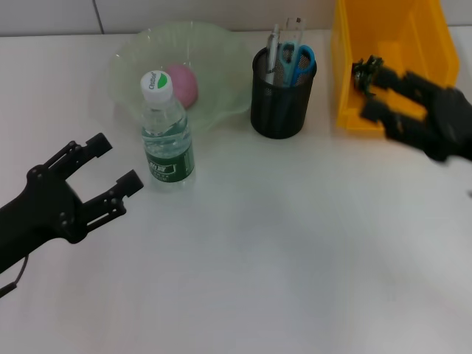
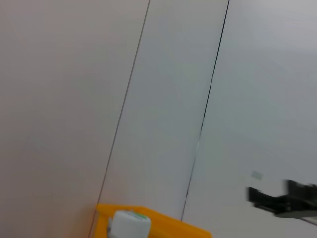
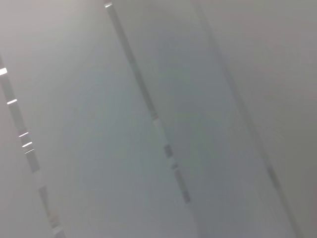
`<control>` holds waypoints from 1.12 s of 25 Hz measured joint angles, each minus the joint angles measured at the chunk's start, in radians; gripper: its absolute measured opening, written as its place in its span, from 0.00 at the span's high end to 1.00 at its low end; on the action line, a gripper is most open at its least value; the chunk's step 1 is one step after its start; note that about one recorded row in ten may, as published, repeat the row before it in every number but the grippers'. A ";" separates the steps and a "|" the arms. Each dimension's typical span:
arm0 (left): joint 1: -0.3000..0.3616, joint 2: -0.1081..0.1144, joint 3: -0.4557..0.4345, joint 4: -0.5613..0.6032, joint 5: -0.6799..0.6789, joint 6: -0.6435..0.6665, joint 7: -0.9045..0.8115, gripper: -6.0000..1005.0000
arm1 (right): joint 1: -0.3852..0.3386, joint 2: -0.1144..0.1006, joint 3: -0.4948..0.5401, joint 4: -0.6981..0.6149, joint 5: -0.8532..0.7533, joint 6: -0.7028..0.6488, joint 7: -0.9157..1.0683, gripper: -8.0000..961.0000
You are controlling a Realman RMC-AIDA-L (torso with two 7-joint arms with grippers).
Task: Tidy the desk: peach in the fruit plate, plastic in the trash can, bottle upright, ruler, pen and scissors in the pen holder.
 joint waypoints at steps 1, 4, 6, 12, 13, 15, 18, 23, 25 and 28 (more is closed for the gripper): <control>0.000 0.003 0.002 0.001 0.003 0.000 -0.006 0.14 | -0.015 -0.007 0.039 0.000 -0.059 -0.069 -0.012 0.35; 0.002 0.042 0.006 0.007 0.068 0.029 -0.046 0.14 | -0.046 -0.019 0.160 0.002 -0.254 -0.279 -0.054 0.27; 0.002 0.055 0.006 0.011 0.102 0.047 -0.057 0.14 | -0.056 -0.022 0.228 -0.002 -0.378 -0.401 -0.091 0.21; -0.005 0.081 0.003 0.051 0.234 0.114 -0.109 0.14 | -0.056 -0.021 0.278 -0.008 -0.517 -0.477 -0.123 0.15; -0.007 0.078 0.005 0.065 0.246 0.126 -0.117 0.14 | -0.052 -0.015 0.274 -0.007 -0.522 -0.474 -0.129 0.15; -0.010 0.075 0.006 0.067 0.255 0.135 -0.117 0.14 | -0.049 -0.005 0.273 -0.008 -0.524 -0.463 -0.136 0.15; -0.017 0.073 0.006 0.068 0.262 0.158 -0.118 0.14 | -0.039 0.006 0.273 -0.009 -0.540 -0.431 -0.138 0.15; -0.024 0.070 0.006 0.068 0.263 0.180 -0.118 0.14 | -0.014 0.018 0.273 0.001 -0.574 -0.384 -0.138 0.15; -0.024 0.070 0.006 0.068 0.263 0.180 -0.118 0.14 | -0.009 0.021 0.273 0.002 -0.578 -0.379 -0.138 0.15; -0.031 0.069 0.006 0.068 0.263 0.185 -0.123 0.14 | 0.002 0.025 0.273 0.004 -0.589 -0.370 -0.138 0.15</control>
